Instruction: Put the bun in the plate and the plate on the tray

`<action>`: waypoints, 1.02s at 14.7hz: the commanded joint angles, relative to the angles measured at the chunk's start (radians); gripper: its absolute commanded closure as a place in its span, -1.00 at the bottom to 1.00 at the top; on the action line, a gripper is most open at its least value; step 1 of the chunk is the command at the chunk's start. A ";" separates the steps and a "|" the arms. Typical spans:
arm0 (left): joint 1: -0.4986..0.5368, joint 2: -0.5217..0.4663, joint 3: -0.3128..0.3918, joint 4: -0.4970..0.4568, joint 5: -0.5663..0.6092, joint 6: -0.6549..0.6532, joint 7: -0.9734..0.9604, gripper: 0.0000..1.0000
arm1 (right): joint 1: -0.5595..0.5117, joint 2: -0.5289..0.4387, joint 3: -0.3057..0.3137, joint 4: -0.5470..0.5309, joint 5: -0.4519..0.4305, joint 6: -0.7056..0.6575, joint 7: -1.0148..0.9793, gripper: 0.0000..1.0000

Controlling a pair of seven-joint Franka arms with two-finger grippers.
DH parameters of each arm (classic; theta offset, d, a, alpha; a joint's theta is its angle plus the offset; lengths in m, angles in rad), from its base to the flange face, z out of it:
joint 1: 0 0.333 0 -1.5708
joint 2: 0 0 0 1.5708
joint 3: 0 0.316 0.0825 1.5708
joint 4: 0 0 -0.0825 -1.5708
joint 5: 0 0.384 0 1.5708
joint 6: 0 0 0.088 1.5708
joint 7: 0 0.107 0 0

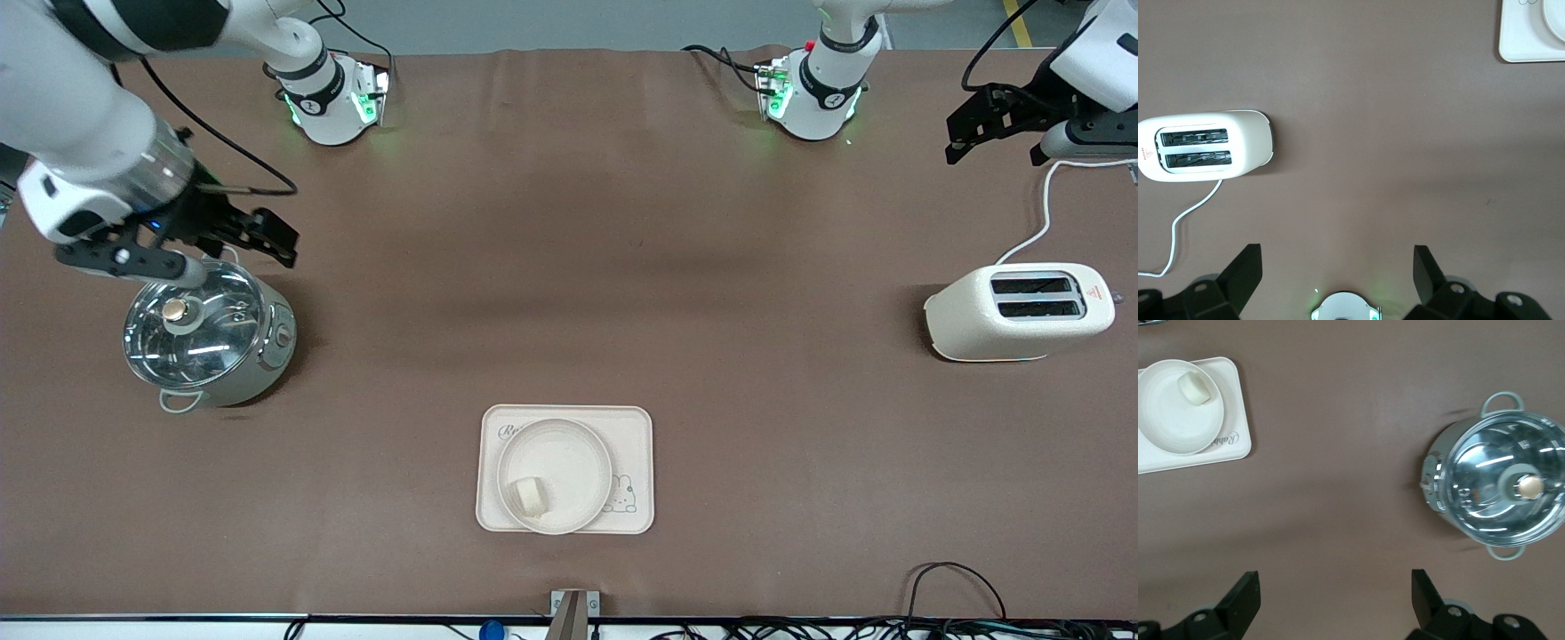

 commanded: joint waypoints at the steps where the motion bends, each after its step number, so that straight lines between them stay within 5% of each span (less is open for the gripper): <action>1: -0.002 -0.006 0.002 0.000 -0.005 0.005 0.020 -1.00 | -0.113 -0.071 0.003 -0.052 -0.010 -0.013 -0.125 -1.00; 10: -0.005 -0.006 0.000 0.000 -0.007 0.005 0.015 -1.00 | -0.256 -0.151 0.006 -0.047 -0.003 -0.148 -0.247 -1.00; 13: -0.005 -0.008 0.000 0.000 -0.007 0.002 0.018 -1.00 | -0.414 -0.150 0.145 -0.053 -0.002 -0.145 -0.248 -1.00; 15: -0.005 -0.008 -0.001 0.000 -0.008 -0.001 0.020 -1.00 | -0.457 -0.145 0.179 -0.066 -0.003 -0.140 -0.251 -1.00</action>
